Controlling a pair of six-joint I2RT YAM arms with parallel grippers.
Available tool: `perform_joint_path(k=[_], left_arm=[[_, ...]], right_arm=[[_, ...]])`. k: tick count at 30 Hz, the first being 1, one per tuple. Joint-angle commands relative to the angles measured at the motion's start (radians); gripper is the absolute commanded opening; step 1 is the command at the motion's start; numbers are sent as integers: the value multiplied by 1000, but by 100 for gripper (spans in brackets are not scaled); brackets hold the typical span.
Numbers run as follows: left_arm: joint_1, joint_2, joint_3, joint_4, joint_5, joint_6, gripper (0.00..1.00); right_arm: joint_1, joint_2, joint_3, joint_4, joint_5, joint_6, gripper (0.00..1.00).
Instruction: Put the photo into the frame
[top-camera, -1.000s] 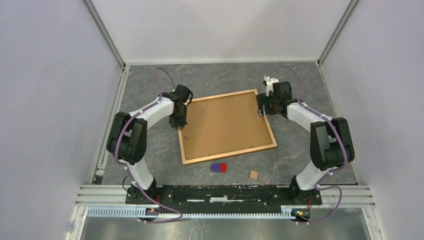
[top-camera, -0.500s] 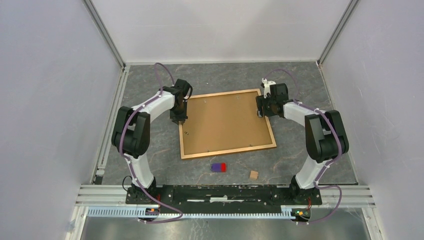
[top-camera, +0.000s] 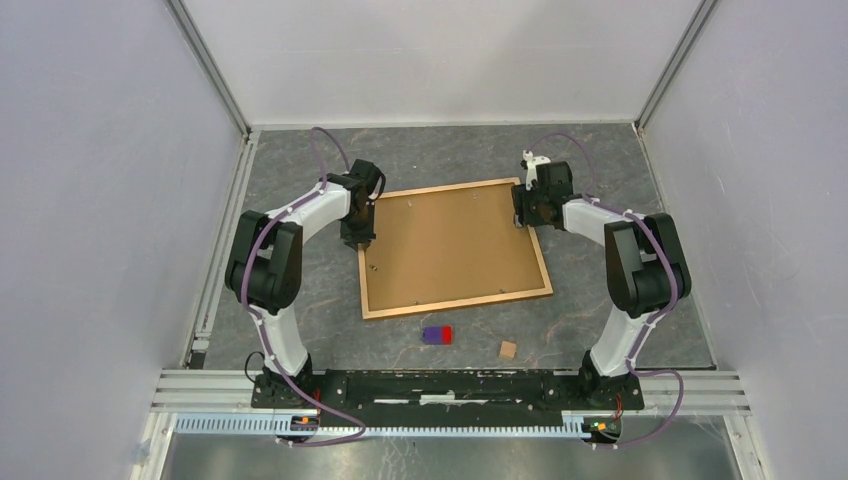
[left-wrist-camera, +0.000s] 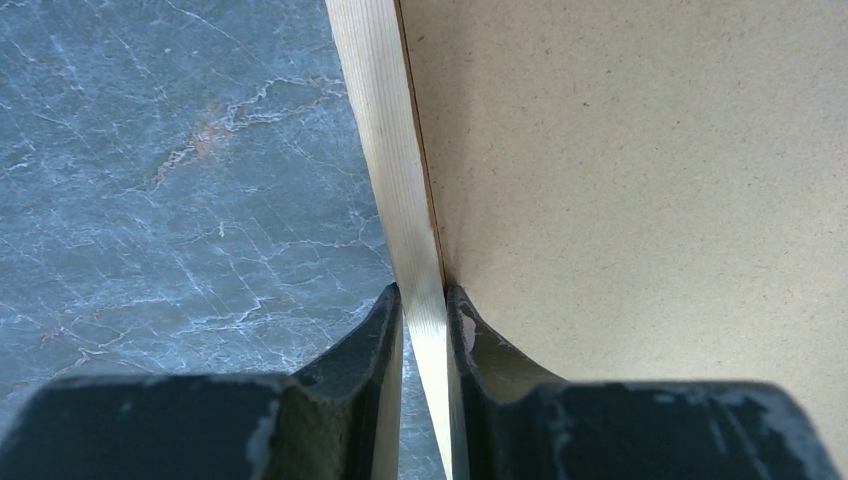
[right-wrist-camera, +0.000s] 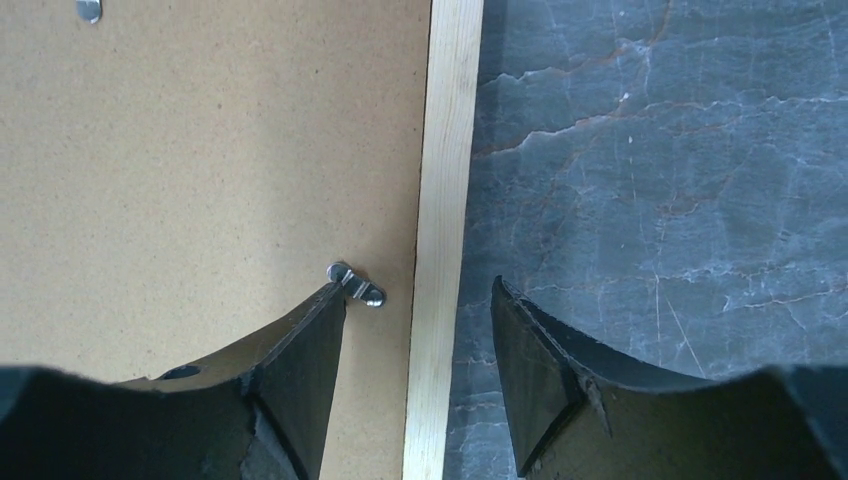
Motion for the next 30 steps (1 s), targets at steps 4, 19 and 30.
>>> perform_joint_path(k=[4,19,30], left_arm=[[-2,-7,22,0,37,-14,2],[4,1,38,-13,63,-39,2],[6,7,47,-7,70,-31,2]], right_arm=[[0,56,31,11,45,10,52],[35,18,-16,-52,158,19,0],[34,-78,-34,-13,70,34,24]])
